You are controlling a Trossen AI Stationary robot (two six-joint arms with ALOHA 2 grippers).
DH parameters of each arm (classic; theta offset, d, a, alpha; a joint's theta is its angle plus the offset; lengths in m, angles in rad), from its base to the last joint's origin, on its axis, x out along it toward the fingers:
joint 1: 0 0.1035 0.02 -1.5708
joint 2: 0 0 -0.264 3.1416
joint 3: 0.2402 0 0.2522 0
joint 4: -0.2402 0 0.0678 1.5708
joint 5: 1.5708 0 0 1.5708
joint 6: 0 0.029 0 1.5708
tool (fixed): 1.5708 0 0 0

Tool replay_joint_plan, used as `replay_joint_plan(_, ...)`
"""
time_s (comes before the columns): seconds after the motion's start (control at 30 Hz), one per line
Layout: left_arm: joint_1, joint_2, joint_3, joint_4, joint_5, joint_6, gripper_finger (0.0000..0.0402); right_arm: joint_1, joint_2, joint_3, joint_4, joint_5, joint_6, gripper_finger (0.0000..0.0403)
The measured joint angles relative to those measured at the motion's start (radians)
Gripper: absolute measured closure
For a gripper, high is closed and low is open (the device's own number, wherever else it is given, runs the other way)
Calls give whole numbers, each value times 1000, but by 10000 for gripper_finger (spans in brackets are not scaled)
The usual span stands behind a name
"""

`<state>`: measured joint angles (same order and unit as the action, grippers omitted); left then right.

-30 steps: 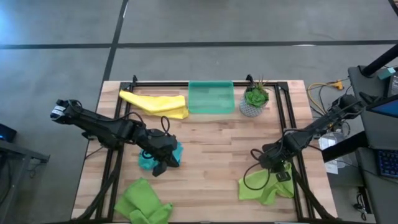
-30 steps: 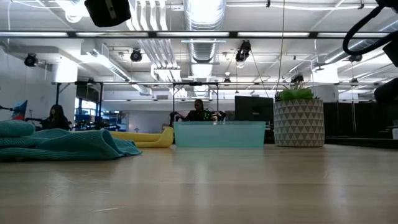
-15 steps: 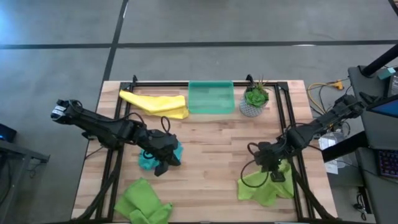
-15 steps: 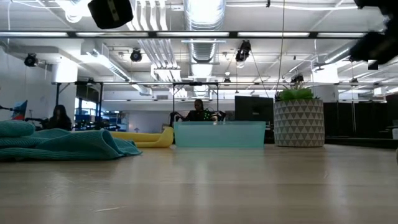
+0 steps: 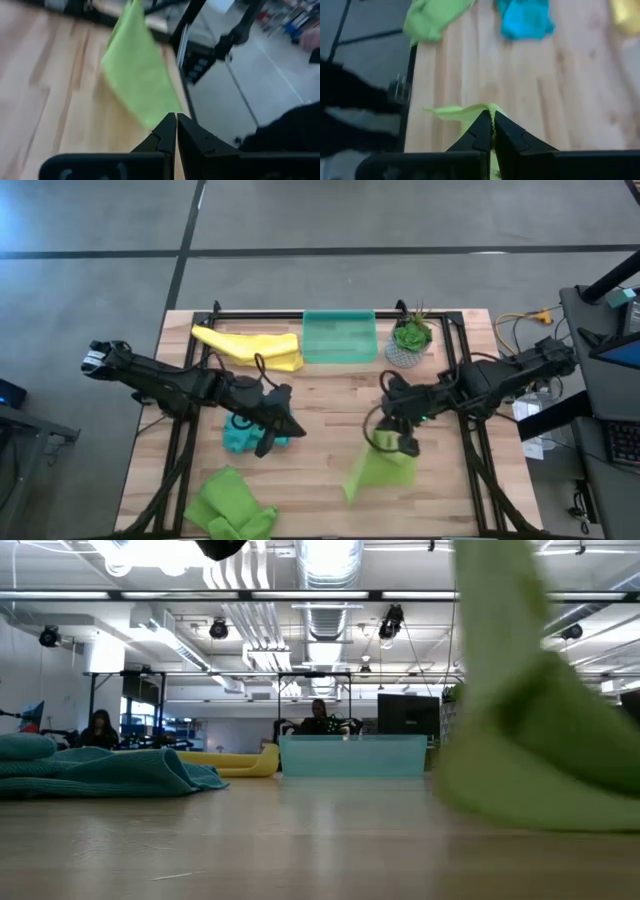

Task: Fold microfiber towels
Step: Fold the light green microfiber cloth

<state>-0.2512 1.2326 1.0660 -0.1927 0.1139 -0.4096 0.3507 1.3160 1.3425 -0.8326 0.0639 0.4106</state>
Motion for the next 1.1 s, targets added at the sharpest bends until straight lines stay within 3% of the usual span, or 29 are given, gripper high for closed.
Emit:
replay_joint_plan(0.2,23,-1,0,163,-47,62,402,-69,112,142,-53,97,-8,394)
replay_joint_plan(0.4,36,-18,2,186,-120,173,385,-131,173,205,-77,157,56,394)
replay_joint_plan(0.6,36,-24,2,184,-194,309,301,-149,162,238,-54,225,110,394)
replay_joint_plan(0.87,38,21,4,281,-423,373,158,-149,141,285,9,259,123,394)
replay_joint_plan(1.0,41,58,32,286,-580,319,127,-149,144,303,10,307,143,394)
replay_joint_plan(1.1,42,91,67,290,-610,318,124,-151,144,307,12,331,150,394)
